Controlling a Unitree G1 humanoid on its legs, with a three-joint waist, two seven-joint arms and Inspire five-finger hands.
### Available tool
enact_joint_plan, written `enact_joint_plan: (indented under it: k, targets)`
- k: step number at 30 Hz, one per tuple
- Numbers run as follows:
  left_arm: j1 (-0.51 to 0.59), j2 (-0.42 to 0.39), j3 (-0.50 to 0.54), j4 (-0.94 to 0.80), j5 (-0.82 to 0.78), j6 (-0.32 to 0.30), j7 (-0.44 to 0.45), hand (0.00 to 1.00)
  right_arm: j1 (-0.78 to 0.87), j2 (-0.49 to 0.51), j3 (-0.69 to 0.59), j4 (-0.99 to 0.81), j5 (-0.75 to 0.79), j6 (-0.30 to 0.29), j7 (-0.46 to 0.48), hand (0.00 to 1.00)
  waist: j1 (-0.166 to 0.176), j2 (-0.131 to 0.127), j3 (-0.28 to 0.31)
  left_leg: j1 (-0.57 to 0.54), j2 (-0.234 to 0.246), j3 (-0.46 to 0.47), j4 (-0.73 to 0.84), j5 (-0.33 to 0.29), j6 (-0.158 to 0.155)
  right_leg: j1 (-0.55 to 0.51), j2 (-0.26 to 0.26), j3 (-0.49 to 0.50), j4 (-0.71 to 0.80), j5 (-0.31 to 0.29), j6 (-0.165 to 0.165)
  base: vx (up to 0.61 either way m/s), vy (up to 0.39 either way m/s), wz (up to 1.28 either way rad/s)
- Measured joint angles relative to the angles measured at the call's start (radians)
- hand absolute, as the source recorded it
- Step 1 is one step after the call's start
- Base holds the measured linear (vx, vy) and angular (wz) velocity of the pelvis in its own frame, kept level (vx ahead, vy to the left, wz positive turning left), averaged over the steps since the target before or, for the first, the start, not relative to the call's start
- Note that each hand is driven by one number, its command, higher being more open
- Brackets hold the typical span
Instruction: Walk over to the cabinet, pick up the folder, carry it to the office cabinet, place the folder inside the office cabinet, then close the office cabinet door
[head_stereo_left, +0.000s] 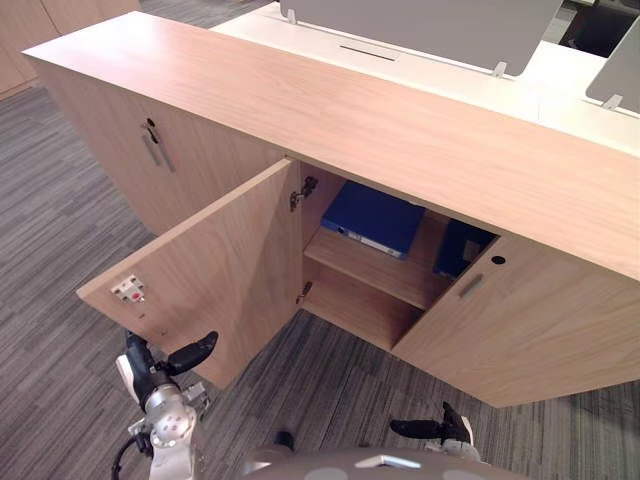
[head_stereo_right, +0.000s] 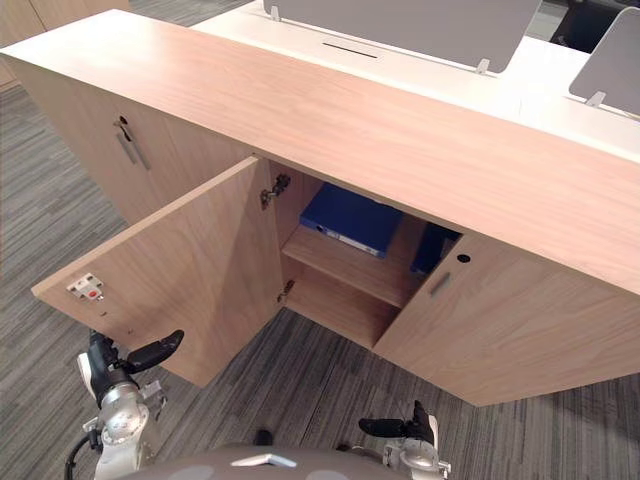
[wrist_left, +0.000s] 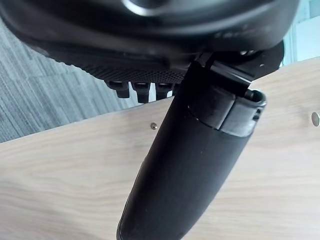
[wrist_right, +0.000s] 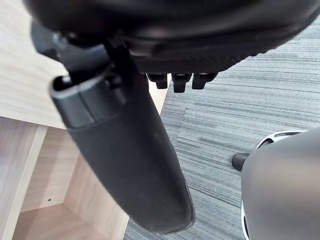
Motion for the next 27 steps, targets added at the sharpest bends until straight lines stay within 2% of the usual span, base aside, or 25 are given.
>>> enact_joint_plan:
  k: [10,11,13,14,15,20,27]
  targets:
    - [0.066,0.054,-0.09,-0.006,0.0,-0.001,-0.039,1.0,0.002,-0.019,0.021,0.001,-0.008,0.0,0.025,1.0,0.012,0.019,-0.007,-0.017,0.001,0.013,0.0,0.005,-0.004,-0.024,0.0,0.024,0.002,0.009,0.009,0.0,0.001,-0.03]
    - [0.066,0.08,-0.086,-0.004,0.0,0.007,-0.073,1.0,0.002,-0.029,0.022,0.008,-0.009,0.0,0.031,1.0,0.023,0.028,-0.007,-0.018,0.001,0.014,0.0,0.006,-0.004,-0.025,-0.001,0.026,0.002,0.009,0.01,-0.04,0.007,-0.02]
    - [0.076,0.145,-0.07,-0.005,0.002,0.027,-0.159,1.0,-0.002,-0.038,0.033,0.016,-0.011,0.001,0.035,1.0,0.026,0.025,-0.011,-0.021,0.001,0.014,0.0,0.006,-0.004,-0.027,0.001,0.028,0.0,0.009,0.01,-0.03,0.001,-0.04]
    - [0.092,0.208,-0.065,-0.007,-0.098,0.027,-0.239,1.0,-0.007,-0.042,0.039,0.016,-0.016,0.0,0.052,1.0,0.021,0.023,-0.013,-0.023,0.004,0.019,0.0,0.007,-0.006,-0.029,0.007,0.04,-0.007,0.009,0.011,-0.02,-0.008,-0.1]
    - [0.096,0.228,-0.065,-0.007,-0.133,0.027,-0.257,1.0,-0.006,-0.042,0.038,0.016,-0.016,0.001,0.053,1.0,0.021,0.024,-0.014,-0.023,0.004,0.022,0.0,0.007,-0.006,-0.028,0.008,0.045,-0.012,0.011,0.012,-0.01,-0.01,-0.1]
    - [0.108,0.229,-0.058,-0.007,-0.25,0.018,-0.316,1.0,-0.006,-0.048,0.039,0.016,-0.02,0.003,0.08,1.0,0.03,0.03,-0.015,-0.025,0.001,0.031,0.001,0.006,0.001,-0.027,0.008,0.056,-0.027,0.017,0.017,0.01,0.003,-0.04]
    - [0.131,0.229,-0.065,0.002,-0.275,0.005,-0.333,1.0,-0.008,-0.048,0.04,0.016,-0.021,0.003,0.104,1.0,0.034,0.037,-0.017,-0.012,-0.005,0.047,0.006,0.0,0.002,-0.025,0.008,0.077,-0.035,0.027,0.012,0.01,0.013,-0.07]
